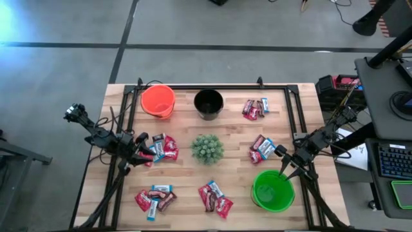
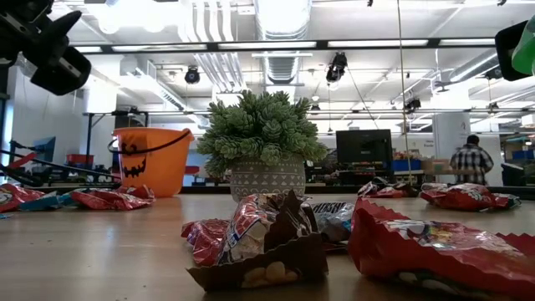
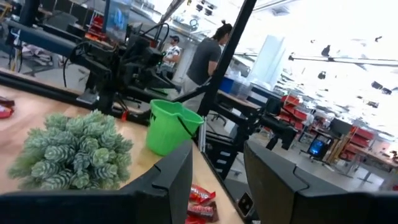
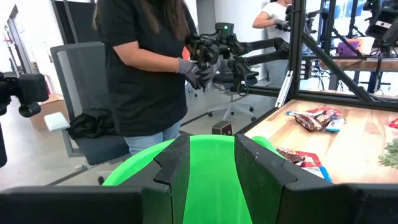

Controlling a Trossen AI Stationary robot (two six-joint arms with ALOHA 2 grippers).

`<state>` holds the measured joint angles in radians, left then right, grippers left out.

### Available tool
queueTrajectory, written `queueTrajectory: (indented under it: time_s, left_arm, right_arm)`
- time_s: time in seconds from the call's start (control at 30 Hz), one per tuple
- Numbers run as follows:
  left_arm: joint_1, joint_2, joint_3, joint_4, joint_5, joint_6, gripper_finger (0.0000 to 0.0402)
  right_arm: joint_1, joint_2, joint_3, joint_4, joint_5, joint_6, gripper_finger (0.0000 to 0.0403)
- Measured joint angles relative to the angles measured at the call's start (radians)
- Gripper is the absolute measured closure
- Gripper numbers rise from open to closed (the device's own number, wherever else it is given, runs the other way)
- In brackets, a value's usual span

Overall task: Sort candy
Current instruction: Put the blue chocolate into the green bucket

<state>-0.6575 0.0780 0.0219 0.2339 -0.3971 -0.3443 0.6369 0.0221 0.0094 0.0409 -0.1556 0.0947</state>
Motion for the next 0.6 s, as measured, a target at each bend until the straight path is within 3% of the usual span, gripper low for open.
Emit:
queueTrajectory:
  time_s: [0.6]
  left_arm:
    - [0.000,0.026,0.000,-0.011,-0.122,-0.008,0.0274]
  right_arm:
    - [0.000,0.000,0.000,0.000,0.000,0.000,0.0287]
